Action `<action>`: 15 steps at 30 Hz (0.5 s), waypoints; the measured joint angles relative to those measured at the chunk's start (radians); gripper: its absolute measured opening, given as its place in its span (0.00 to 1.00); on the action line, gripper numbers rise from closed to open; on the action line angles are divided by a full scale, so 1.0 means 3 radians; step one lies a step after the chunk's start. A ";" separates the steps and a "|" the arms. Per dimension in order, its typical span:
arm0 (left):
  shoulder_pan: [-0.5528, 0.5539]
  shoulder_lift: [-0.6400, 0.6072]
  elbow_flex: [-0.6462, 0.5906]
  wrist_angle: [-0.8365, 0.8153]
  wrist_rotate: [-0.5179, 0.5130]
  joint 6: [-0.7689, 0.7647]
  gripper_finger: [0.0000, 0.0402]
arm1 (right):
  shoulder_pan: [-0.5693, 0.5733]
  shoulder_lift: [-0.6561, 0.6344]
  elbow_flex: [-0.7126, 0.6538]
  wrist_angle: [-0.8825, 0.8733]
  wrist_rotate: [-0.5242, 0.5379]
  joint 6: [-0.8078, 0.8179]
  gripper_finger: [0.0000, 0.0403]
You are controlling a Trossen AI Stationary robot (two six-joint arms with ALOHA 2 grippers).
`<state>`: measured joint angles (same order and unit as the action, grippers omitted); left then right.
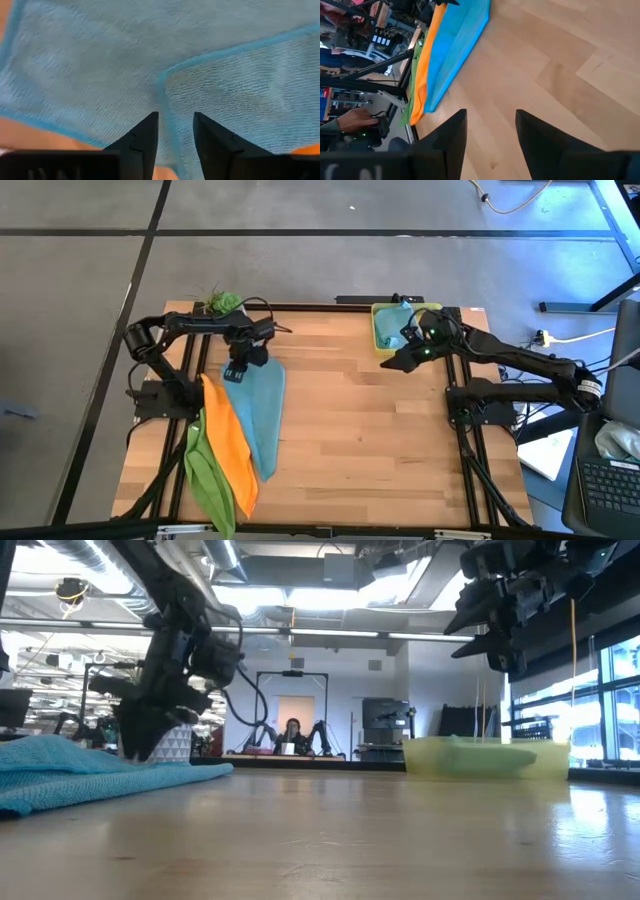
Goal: Fold microfiber towels
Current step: Fold the right blue microfiber towel
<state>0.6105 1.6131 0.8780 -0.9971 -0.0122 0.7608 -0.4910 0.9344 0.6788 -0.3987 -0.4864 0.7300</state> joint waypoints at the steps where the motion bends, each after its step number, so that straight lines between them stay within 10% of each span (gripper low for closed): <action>1: 0.0000 0.0000 -0.0012 0.0011 0.0046 0.0042 0.29 | 0.0008 0.0000 0.0000 0.0002 0.0018 0.0001 0.42; 15: -0.0004 -0.0001 -0.0065 0.0349 0.0228 0.0304 0.30 | 0.0038 0.0000 0.0000 0.0006 0.0182 0.0122 0.42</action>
<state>0.6094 1.6127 0.8584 -0.8924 0.0561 0.8521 -0.4797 0.9344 0.6788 -0.3970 -0.4317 0.7666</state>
